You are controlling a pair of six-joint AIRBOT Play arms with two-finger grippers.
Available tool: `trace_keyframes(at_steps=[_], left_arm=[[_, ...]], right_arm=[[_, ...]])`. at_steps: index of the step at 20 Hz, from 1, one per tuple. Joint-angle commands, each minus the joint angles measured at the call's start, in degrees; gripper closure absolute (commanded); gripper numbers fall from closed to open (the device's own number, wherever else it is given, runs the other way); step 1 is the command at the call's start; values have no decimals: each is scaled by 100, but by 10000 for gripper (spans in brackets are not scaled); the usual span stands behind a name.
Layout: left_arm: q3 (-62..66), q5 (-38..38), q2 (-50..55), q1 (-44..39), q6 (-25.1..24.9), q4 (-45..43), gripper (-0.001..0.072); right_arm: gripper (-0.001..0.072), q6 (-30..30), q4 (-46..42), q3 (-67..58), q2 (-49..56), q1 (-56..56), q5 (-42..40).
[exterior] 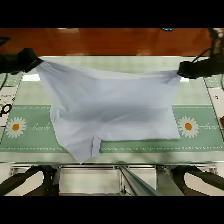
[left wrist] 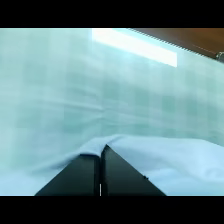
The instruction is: Fold the shirts.
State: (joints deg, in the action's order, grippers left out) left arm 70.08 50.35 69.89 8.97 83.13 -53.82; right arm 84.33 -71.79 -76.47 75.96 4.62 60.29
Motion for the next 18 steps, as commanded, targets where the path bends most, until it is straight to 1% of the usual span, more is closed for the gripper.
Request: trace_keyframes(at_steps=[1, 2, 3, 4, 5, 6, 7, 8, 9, 10, 11, 12, 13, 14, 15, 16, 17, 18], left_arm=[[304, -691, 1246, -103, -42, 852, 689], [424, -699, 1469, -127, -39, 922, 689], [507, -667, 1637, -151, -39, 933, 686], [560, -586, 1779, -179, -39, 931, 586], [597, -398, 1875, -179, -42, 929, 249], [651, -90, 1928, -120, -105, 903, 196], [758, 343, 1937, 11, -221, 780, 196], [907, 861, 1919, 227, -131, 498, 197], [1040, 1401, 1878, 511, 166, 149, 198], [1038, 1729, 1755, 791, 374, -133, 197], [935, 1912, 1543, 1071, 350, -380, 198], [745, 1965, 1296, 1305, 348, -584, 197], [426, 1963, 994, 1534, 195, -691, 197], [26, 1974, 717, 1744, -197, -675, 197], [-455, 2033, 463, 1993, -295, -632, 198], [-1060, 2046, 212, 2304, -299, -310, 198], [-1716, 2046, -24, 2612, -505, 271, 198], [-2293, 2079, -227, 2872, -901, 955, 198]], right_arm=[[688, 24, 599, -706, 1425, 2, -428], [687, 125, 737, -975, 1679, 2, -382], [621, 192, 850, -1178, 1853, 2, -341], [413, 245, 916, -1338, 1965, 2, -249], [291, 238, 922, -1456, 2017, 11, -109], [295, 240, 831, -1554, 2013, 83, 107], [295, 236, 737, -1679, 1991, 227, 455], [296, 151, 616, -1829, 1954, 457, 953], [303, -98, 627, -1875, 1849, 721, 1480], [303, -264, 640, -1860, 1725, 951, 1941], [302, -297, 651, -1742, 1537, 1150, 2223], [302, -264, 654, -1469, 1268, 1338, 2245], [302, -247, 702, -1049, 933, 1515, 2111], [302, -260, 741, -542, 603, 1663, 1897], [302, -284, 745, 103, 236, 1812, 1681], [302, -291, 822, 763, -107, 1950, 1488], [302, -308, 1029, 1445, -442, 2100, 1296], [302, -492, 1351, 2166, -804, 2243, 1073]])
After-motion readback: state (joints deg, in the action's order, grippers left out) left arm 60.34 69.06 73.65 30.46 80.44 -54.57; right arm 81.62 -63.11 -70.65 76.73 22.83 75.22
